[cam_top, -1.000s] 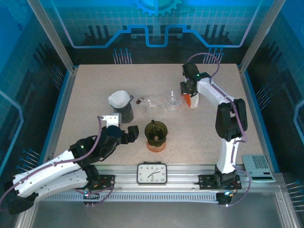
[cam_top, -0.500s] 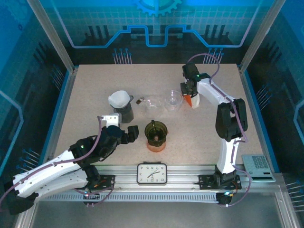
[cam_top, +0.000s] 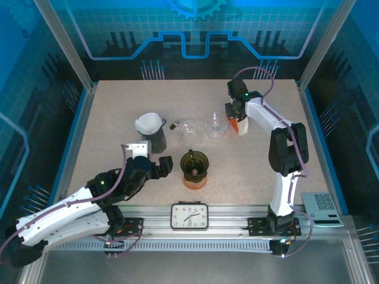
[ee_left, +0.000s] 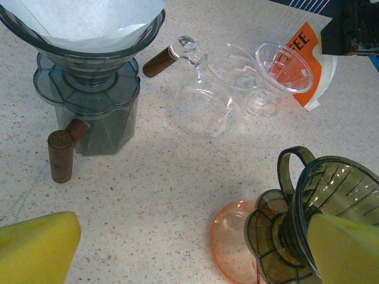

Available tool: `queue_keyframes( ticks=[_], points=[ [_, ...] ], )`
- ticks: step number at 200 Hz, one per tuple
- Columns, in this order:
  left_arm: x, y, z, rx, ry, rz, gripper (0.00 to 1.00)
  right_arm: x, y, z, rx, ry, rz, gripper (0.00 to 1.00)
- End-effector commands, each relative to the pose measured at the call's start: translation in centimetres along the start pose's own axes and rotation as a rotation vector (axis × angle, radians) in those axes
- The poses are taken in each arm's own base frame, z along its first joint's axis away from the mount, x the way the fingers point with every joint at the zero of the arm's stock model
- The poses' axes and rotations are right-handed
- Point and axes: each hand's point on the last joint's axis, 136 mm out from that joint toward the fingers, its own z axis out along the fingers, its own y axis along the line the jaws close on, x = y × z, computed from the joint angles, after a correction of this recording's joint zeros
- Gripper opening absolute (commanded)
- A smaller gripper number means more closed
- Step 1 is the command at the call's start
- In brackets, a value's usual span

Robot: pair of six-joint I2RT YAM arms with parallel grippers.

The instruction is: Place the coffee filter in the dripper

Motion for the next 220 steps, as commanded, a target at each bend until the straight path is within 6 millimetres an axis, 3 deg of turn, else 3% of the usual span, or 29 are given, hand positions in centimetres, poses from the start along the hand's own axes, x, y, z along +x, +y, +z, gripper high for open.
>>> queue_keyframes(
  ticks=[1,68,148,185,220],
  points=[
    [-0.3,0.0,0.1,0.0,-0.015,0.004,0.99,-1.0,-0.2,-1.8,0.008,-0.041,0.004,0.17],
    [-0.2,0.0,0.2,0.002,-0.012,0.005,0.99,-1.2,-0.3,-2.4,0.03,-0.053,-0.008,0.0],
    [-0.2,0.0,0.1,0.005,-0.01,0.001,0.99,-1.5,-0.3,-5.4,0.031,-0.103,-0.017,0.0],
    [-0.3,-0.1,0.1,0.01,-0.011,0.0,0.99,-1.0,-0.3,-8.0,0.024,-0.138,-0.012,0.0],
    [-0.7,-0.4,-0.1,0.019,-0.016,0.001,0.99,-0.6,-0.3,-11.6,0.006,-0.187,0.003,0.0]
  ],
)
